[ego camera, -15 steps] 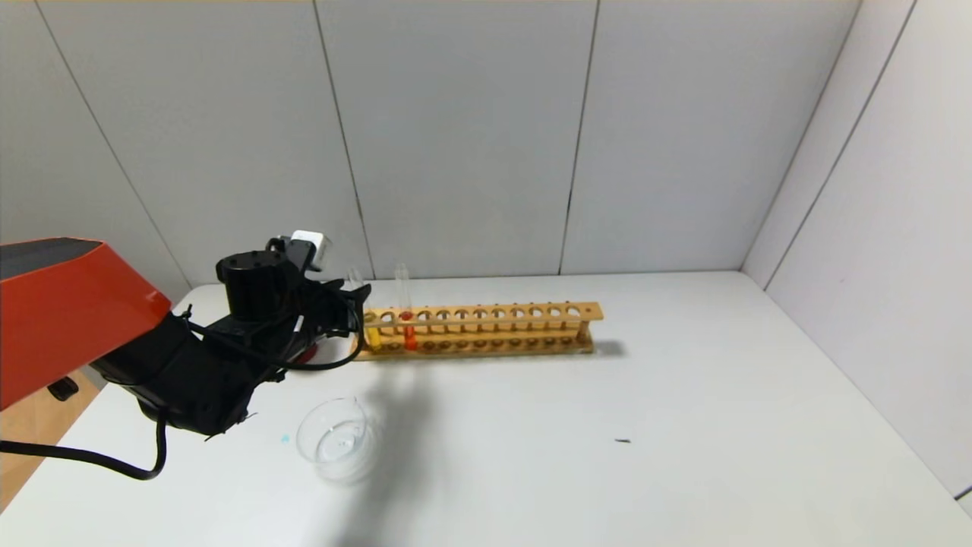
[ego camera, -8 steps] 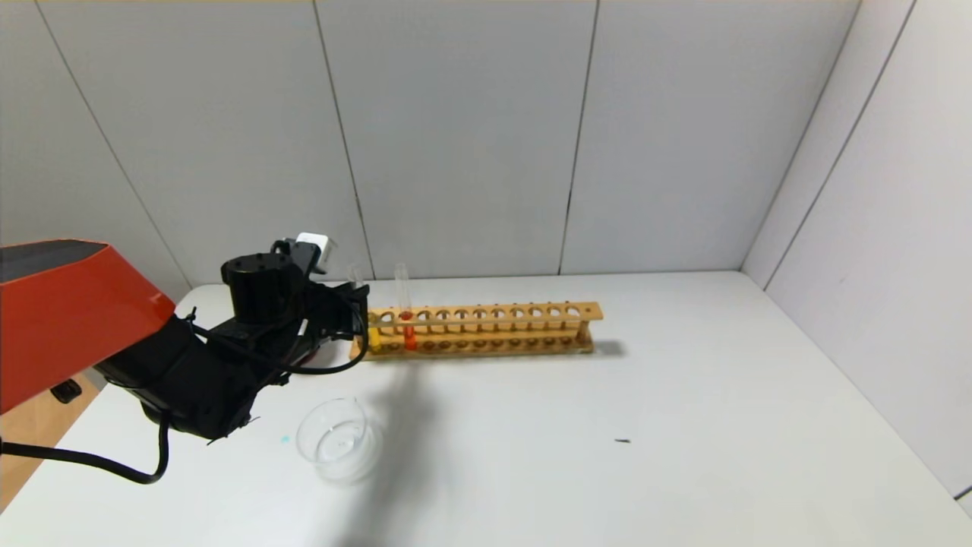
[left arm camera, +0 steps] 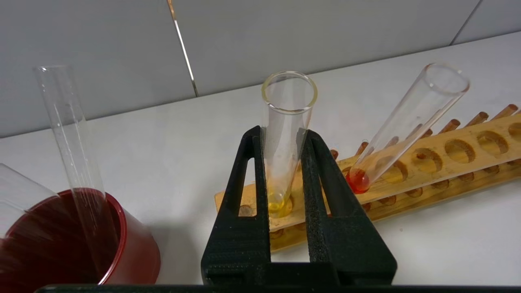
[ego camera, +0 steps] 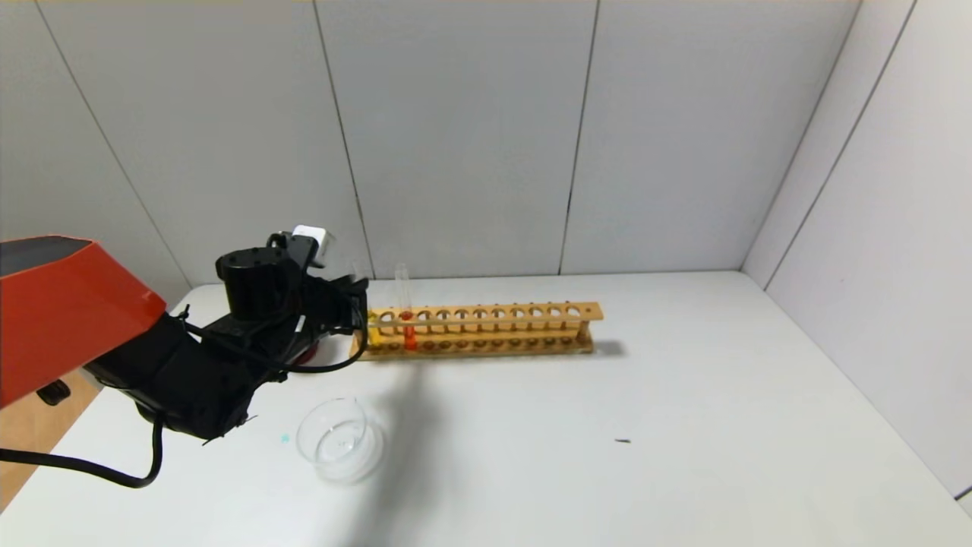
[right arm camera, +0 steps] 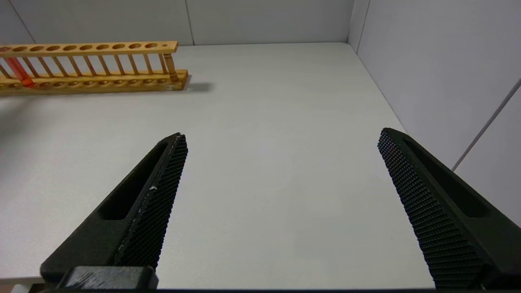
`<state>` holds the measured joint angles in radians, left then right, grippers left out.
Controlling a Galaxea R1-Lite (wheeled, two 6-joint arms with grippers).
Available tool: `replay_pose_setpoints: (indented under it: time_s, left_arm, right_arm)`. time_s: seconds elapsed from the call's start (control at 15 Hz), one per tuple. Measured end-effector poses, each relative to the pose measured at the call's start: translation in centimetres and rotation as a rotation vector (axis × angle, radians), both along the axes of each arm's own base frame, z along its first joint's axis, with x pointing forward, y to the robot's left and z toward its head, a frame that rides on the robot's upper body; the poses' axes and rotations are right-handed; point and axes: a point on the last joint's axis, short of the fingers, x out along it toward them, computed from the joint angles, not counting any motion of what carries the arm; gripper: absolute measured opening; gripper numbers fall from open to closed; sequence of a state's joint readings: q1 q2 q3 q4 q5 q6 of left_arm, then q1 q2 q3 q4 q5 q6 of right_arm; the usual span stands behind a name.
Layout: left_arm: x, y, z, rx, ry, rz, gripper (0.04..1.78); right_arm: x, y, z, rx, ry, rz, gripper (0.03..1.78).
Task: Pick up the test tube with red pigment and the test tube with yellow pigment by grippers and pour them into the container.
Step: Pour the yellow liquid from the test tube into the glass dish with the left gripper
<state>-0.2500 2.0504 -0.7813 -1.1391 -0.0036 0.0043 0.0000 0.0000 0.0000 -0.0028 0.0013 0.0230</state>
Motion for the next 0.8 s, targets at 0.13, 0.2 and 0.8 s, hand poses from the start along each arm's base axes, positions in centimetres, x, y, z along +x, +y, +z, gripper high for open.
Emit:
replay_pose_setpoints:
  time_s: [0.13,0.2,0.8]
  left_arm:
    - [-0.4,-0.1,0.7,-0.003,-0.011,-0.003,0.29]
    - [-0.7,-0.2,1.1,-0.003,-0.016,-0.007,0.29]
    - [-2.6,0.2,6.7,-0.005,-0.042,-0.007,0.29]
  right_arm:
    - [0.0,0.0,0.0,0.000,0.000,0.000,1.71]
    - [0.0,0.0,0.0,0.000,0.000,0.000,1.71]
    - [0.0,0.0,0.0,0.000,0.000,0.000,1.71]
